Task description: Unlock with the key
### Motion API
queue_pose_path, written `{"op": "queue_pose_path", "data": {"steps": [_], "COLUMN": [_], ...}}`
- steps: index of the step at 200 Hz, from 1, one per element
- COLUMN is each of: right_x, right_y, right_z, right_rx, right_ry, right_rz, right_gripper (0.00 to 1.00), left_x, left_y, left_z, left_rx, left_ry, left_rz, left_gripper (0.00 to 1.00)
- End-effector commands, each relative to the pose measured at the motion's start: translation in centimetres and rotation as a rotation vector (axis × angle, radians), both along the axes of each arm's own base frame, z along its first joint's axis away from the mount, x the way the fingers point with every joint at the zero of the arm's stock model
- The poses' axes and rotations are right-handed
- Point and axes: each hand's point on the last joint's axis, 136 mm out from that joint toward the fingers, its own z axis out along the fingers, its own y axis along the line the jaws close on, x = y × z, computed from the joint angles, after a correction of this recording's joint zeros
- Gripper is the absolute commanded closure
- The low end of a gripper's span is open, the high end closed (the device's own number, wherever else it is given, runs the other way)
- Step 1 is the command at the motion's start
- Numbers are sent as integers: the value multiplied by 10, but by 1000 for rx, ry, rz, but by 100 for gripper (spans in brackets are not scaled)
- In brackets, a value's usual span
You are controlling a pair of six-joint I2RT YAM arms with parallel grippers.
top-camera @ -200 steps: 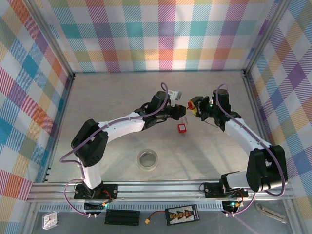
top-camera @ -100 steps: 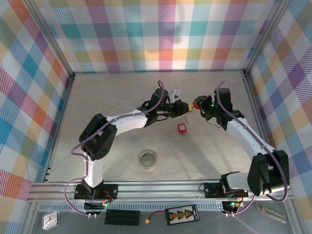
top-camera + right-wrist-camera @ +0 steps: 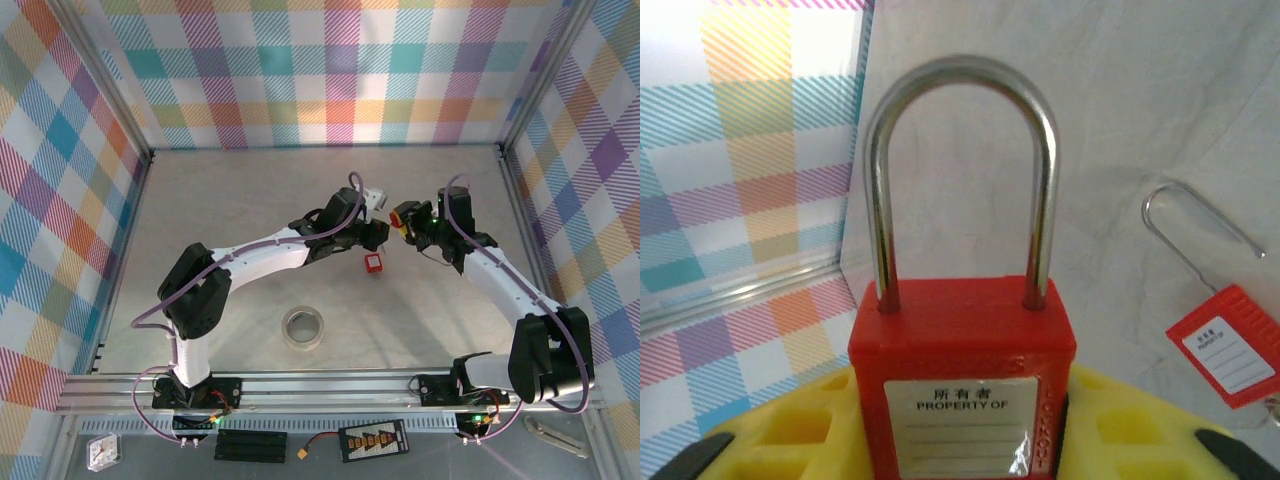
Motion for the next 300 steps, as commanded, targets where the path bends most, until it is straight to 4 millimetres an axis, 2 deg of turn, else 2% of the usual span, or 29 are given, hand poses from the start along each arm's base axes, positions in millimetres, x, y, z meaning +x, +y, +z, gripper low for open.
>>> {"op": "queue_pose_path", "data": {"steps": [1, 39, 54, 78, 102, 158, 175, 192, 209, 231, 235, 244, 249, 276, 300], "right_x": [-90, -95, -98, -99, -103, -114, -114, -114, -116, -120, -120, -119, -119, -115, -110], "right_y": [93, 91, 91, 94, 96, 89, 91, 94, 95, 93, 92, 92, 91, 91, 89], "right_z": [33, 31, 29, 29, 26, 7, 3, 4, 5, 1, -1, -1, -3, -2, 0], "right_rx": [256, 231, 224, 230, 217, 134, 151, 158, 151, 144, 143, 143, 142, 137, 126], "right_ry": [90, 93, 96, 94, 100, 143, 150, 147, 149, 158, 162, 163, 166, 163, 157], "right_rz": [505, 511, 511, 517, 528, 527, 533, 540, 553, 554, 551, 546, 543, 529, 522], "right_gripper": [100, 100, 100, 100, 100, 100, 100, 100, 100, 100, 100, 100, 100, 100, 100], "left_x": [23, 55, 55, 47, 47, 42, 25, 13, 15, 29, 30, 32, 33, 26, 19], "left_y": [-20, -4, -2, -17, -25, -29, -42, -54, -53, -39, -37, -31, -27, -15, -1], "left_z": [77, 86, 92, 105, 103, 128, 130, 122, 119, 122, 122, 123, 123, 109, 92], "left_rx": [-137, -514, -571, -631, -623, -606, -556, -491, -489, -533, -543, -563, -569, -579, -565], "left_ry": [-236, 6, 27, 40, 48, 10, -43, -71, -80, -73, -70, -65, -62, -26, 3], "left_rz": [-19, -4, 3, -49, -65, -101, -147, -175, -172, -130, -124, -112, -106, -97, -64], "left_gripper": [100, 100, 100, 100, 100, 100, 100, 100, 100, 100, 98, 82, 77, 61, 58]}}
